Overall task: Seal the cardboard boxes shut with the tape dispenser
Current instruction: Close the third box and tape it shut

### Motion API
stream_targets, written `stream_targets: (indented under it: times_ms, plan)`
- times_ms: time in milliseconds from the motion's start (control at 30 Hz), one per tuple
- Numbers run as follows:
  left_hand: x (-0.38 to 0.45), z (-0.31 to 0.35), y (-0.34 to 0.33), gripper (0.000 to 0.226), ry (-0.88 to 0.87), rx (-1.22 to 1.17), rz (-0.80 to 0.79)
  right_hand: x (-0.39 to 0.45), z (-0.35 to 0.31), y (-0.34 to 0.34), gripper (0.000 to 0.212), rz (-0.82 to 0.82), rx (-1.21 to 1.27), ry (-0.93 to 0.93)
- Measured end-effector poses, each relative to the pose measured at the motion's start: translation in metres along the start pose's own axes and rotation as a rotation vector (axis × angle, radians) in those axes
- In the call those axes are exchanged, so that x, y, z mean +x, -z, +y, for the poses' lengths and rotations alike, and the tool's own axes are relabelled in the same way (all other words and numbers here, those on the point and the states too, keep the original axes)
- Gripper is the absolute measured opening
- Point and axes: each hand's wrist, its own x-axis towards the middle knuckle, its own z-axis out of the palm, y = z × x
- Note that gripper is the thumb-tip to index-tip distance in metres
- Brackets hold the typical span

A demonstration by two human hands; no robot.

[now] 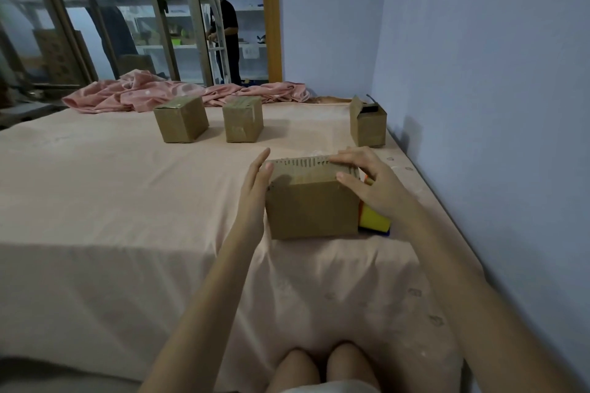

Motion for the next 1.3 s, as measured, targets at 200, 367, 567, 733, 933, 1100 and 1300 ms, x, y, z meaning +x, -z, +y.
stream_targets:
  times_ms: [200,367,567,733,933,1100,1300]
  plan:
    - [0.001,-0.001,-0.01,0.011,-0.066,-0.093,0.123,0.0,0.006,0.0,0.021,0.022,-0.048,-0.002]
    - [0.004,0.003,-0.023,0.011,-0.056,-0.067,0.131,0.001,0.013,0.009,0.016,0.047,-0.062,0.008]
    - [0.005,0.009,-0.029,0.016,-0.127,0.015,0.177,-0.001,0.019,0.016,0.02,0.052,0.008,0.057]
    - [0.014,0.008,-0.01,0.021,-0.145,0.046,0.21,-0.006,0.024,0.025,0.03,0.125,-0.036,0.03]
    - [0.01,-0.001,-0.023,0.017,-0.081,0.02,0.22,-0.031,0.024,0.022,0.046,0.45,-0.209,0.169]
    - [0.012,0.002,-0.029,0.014,-0.053,0.024,0.213,-0.06,0.048,0.013,0.079,0.287,-0.219,-0.265]
    - [0.013,0.004,-0.031,0.014,-0.062,0.077,0.18,-0.061,0.061,0.013,0.055,0.147,0.04,-0.374]
